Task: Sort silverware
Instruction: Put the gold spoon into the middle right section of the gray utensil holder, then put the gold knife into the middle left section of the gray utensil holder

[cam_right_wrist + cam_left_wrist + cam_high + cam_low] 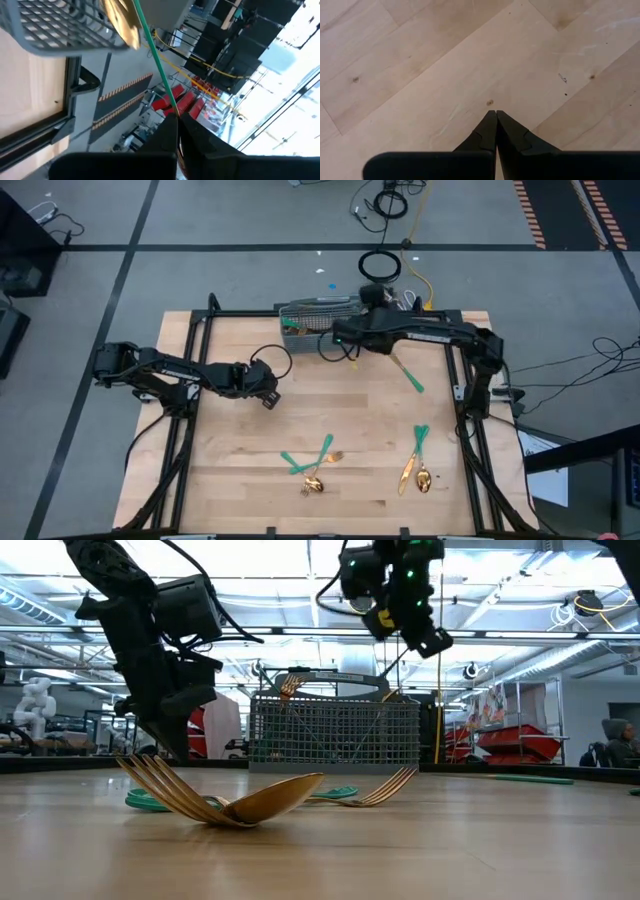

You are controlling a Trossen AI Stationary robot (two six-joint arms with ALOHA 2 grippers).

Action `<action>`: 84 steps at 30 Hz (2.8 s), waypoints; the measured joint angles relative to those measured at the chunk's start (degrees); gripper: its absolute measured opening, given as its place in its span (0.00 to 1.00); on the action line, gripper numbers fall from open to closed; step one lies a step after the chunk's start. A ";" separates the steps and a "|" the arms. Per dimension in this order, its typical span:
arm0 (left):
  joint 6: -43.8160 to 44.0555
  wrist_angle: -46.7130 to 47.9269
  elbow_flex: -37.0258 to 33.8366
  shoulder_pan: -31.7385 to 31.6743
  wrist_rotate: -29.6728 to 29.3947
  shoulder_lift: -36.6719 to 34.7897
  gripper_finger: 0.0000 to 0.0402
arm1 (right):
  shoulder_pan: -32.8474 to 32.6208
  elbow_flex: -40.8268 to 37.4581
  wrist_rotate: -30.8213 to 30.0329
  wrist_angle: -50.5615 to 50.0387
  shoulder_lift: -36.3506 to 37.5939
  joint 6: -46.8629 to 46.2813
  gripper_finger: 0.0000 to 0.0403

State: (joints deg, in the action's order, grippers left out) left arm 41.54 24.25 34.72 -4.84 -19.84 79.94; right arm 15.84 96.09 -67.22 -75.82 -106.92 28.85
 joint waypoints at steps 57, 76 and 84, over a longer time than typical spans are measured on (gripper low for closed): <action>-0.39 -1.32 -1.62 0.00 3.67 0.00 0.02 | 16.59 -45.69 66.73 24.96 21.95 -37.74 0.40; -0.29 -2.87 -1.62 0.00 1.91 -0.02 0.02 | 22.81 -45.69 66.64 29.84 6.88 -30.12 0.30; -0.24 -2.78 -1.62 0.00 1.77 -0.02 0.02 | 21.42 -45.91 64.72 28.91 8.77 -32.48 0.01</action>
State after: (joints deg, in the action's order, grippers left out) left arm 41.29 21.47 33.10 -4.84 -18.06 79.92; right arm 37.26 50.18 -2.51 -46.91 -98.15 -3.63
